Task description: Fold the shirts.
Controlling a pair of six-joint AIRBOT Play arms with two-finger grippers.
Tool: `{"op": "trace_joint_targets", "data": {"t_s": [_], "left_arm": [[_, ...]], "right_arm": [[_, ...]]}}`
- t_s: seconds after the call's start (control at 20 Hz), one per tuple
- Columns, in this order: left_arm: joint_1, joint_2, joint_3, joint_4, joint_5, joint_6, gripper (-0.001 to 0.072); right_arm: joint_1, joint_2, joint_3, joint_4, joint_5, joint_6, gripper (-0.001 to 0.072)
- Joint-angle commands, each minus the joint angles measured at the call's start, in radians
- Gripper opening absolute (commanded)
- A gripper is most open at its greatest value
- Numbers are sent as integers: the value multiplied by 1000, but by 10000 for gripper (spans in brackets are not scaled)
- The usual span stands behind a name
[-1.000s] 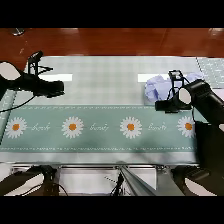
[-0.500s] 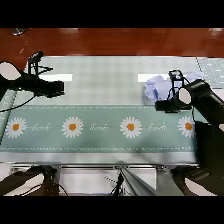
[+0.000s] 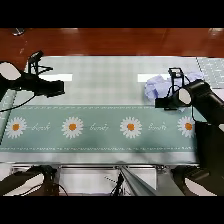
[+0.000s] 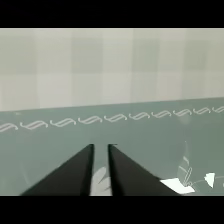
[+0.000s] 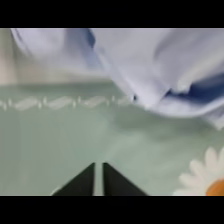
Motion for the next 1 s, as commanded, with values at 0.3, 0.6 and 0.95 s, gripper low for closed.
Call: {"op": "trace_joint_targets", "data": {"t_s": [0.3,0.6,0.95], "left_arm": [[3,-35,1,18,130,7,703],[2,-46,1,18,129,7,703],[17,-41,4,37,-5,60,703]], "right_arm": [[-372,-201,170,-282,-310,209,619],[-554,-473,267,75,-269,-35,619],[-562,-488,351,477,-171,-402,26]]}}
